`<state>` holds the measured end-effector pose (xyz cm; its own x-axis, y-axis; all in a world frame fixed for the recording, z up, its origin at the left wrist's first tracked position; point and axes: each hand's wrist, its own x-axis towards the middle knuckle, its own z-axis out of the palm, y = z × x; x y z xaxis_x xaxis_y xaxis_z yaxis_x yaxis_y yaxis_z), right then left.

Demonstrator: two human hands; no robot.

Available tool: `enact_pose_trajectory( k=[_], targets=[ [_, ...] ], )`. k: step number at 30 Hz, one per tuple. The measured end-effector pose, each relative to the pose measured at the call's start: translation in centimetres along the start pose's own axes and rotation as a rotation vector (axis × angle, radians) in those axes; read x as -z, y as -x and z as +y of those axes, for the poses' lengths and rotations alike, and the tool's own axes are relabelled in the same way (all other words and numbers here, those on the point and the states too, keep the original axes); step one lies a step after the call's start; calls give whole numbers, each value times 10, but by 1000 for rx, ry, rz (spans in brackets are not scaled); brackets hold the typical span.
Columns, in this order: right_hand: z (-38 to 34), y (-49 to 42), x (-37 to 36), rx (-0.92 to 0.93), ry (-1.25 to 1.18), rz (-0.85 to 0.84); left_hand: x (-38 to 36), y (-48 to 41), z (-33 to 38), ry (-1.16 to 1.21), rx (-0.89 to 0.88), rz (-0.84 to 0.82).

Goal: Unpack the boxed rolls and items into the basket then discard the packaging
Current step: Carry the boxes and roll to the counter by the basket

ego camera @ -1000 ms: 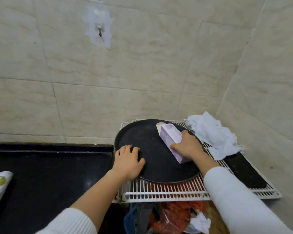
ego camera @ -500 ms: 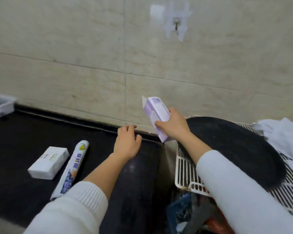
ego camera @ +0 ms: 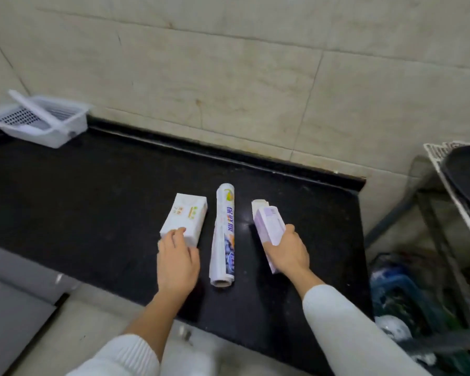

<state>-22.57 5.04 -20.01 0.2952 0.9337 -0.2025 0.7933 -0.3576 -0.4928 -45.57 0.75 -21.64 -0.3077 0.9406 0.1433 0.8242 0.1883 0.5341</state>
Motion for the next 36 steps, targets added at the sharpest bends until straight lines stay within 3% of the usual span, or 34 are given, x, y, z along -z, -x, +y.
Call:
enact_pose_trajectory(
  k=[4, 10, 16, 19, 21, 23, 26, 32, 36],
  targets=[
    [-5, 4, -33, -92, 52, 40, -7, 1, -60, -57, 89, -156],
    [-11, 3, -53, -154, 144, 78, -34, 2, -86, -167, 96, -257],
    [-43, -6, -53, 151, 195, 284, -38, 1, -96, -117, 121, -239],
    [-72, -12, -65, 294, 96, 187, -33, -7, -90, 96, 261, -109],
    [-87, -16, -76, 264, 55, 102, -29, -18, -79, 235, 355, 5],
    [-98, -21, -86, 180, 85, 46, -26, -33, -66, 260, 303, 47],
    [-103, -32, -97, 36, 87, -76, -31, -55, -47, 165, 164, -63],
    [-108, -54, -107, -119, 76, -237, -41, -86, -37, -51, 186, -255],
    [-131, -62, -110, -176, 74, -229, -23, -101, -57, 96, 162, -260]
  ],
)
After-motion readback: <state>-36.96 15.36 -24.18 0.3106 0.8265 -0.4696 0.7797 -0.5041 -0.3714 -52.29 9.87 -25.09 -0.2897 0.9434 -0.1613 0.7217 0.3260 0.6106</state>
